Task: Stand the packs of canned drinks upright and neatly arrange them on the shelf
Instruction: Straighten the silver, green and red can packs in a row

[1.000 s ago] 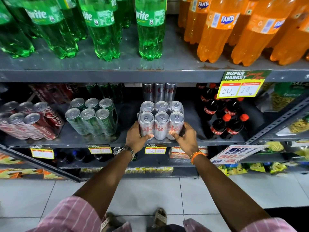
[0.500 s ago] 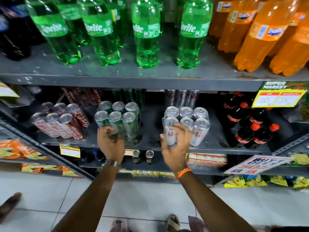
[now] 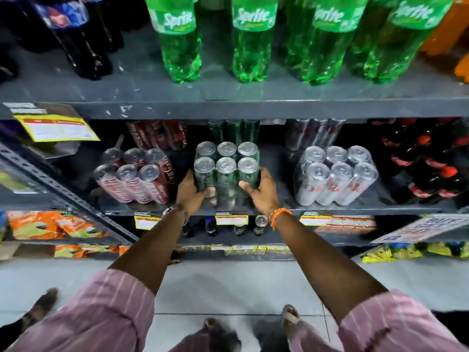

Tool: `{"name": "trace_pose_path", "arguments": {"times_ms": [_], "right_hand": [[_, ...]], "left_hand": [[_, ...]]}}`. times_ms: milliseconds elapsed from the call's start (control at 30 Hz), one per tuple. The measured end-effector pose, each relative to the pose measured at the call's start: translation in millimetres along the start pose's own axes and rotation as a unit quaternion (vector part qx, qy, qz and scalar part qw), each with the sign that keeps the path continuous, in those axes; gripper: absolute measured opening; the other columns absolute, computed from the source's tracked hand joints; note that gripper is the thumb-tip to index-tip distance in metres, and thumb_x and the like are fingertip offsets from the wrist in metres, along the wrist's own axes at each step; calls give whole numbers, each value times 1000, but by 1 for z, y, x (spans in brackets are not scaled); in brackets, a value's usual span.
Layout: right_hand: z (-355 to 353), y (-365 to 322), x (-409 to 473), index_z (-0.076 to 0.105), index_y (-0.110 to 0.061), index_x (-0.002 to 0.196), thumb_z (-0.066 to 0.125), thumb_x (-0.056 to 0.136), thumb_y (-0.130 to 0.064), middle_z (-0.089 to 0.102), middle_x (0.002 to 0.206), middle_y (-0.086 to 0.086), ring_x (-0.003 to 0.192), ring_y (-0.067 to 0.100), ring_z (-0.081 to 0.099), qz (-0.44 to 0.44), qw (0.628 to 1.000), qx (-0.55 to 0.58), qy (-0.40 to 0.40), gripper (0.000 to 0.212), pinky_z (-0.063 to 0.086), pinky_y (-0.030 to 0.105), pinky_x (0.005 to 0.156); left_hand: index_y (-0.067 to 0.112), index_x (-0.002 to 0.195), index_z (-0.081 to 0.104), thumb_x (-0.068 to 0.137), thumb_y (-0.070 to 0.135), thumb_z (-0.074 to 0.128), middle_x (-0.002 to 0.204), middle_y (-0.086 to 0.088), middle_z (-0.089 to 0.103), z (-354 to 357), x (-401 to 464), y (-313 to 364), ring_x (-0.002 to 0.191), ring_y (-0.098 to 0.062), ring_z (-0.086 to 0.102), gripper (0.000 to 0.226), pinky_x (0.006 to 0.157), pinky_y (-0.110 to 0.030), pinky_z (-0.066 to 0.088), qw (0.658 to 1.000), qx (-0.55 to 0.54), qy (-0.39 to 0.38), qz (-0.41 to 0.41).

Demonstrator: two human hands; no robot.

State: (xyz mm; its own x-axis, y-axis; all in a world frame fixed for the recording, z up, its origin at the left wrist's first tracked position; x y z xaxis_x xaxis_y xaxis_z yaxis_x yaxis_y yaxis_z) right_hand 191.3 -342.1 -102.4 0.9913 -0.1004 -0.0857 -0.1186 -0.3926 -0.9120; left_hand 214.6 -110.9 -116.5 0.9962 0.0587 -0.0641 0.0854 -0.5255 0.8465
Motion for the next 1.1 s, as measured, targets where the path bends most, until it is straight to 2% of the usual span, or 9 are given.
{"name": "trace_pose_path", "arguments": {"times_ms": [100, 200, 267, 400, 567, 733, 933, 1100], "right_hand": [[4, 2, -3, 46, -7, 135, 73, 91, -25, 52, 123, -2, 118, 15, 51, -3, 1000, -4, 6, 54, 39, 17, 93], [5, 8, -5, 47, -11, 132, 74, 90, -25, 60, 130, 5, 125, 24, 57, -5, 1000, 0, 13, 51, 48, 40, 107], [5, 5, -8, 47, -12, 133, 73, 91, -24, 59, 136, 8, 129, 26, 56, -13, 1000, -5, 13, 51, 46, 45, 112], [6, 10, -11, 45, -10, 138, 72, 91, -23, 56, 142, 7, 135, 26, 52, 0, 1000, -3, 5, 56, 41, 48, 118], [7, 16, -12, 46, -15, 137, 72, 91, -25, 57, 140, 5, 134, 24, 53, 6, 1000, -1, -7, 54, 43, 49, 117], [9, 28, -8, 49, -21, 131, 72, 79, -52, 62, 133, 2, 128, 22, 60, -11, 1000, 5, -4, 65, 48, 51, 111], [12, 40, -5, 49, -30, 128, 74, 77, -53, 63, 133, 0, 127, 22, 61, -8, 1000, 27, -4, 62, 50, 53, 109], [13, 44, -1, 49, -31, 129, 76, 74, -54, 63, 134, 0, 127, 22, 61, -6, 999, 35, -5, 65, 51, 52, 108]], "left_hand": [[11, 137, 44, 74, 19, 81, 129, -3, 62, -2, 3, -5, 115, -20, 60, 73, 99, -33, 50, 999, 22, -23, 9], [21, 129, 45, 61, 41, 81, 126, -5, 67, -3, 5, -18, 111, -22, 65, 80, 95, -44, 56, 999, 21, -24, 11], [22, 127, 45, 58, 44, 81, 124, -5, 68, -4, 2, -20, 110, -22, 66, 80, 94, -43, 56, 999, 30, -24, 16], [16, 122, 48, 64, 33, 84, 120, -6, 69, -7, -11, -11, 107, -22, 67, 70, 92, -40, 56, 999, 39, -16, 28], [18, 118, 49, 65, 40, 81, 116, -3, 70, -6, -18, -16, 104, -19, 68, 66, 90, -40, 58, 999, 17, -20, 37], [13, 116, 57, 65, 43, 80, 111, 2, 70, -5, -16, -22, 99, -16, 69, 64, 87, -41, 59, 999, 19, -24, 32], [13, 121, 49, 71, 27, 83, 116, -8, 71, -4, -20, -19, 103, -22, 69, 62, 90, -42, 59, 999, 2, -15, 29], [25, 121, 45, 65, 50, 74, 119, -6, 69, -2, -16, -27, 108, -22, 67, 67, 93, -47, 57, 999, -9, -25, 30]]}}
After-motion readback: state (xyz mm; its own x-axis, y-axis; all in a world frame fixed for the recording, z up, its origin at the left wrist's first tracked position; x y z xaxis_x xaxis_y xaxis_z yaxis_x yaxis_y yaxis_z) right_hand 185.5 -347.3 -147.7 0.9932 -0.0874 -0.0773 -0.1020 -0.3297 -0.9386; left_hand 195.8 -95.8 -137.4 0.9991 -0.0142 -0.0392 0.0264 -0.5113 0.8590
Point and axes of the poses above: each hand's wrist, its own x-axis towards the middle knuckle, its own z-axis out of the palm, y = z × x, the point moved 9 cm from there along x, towards the middle knuckle
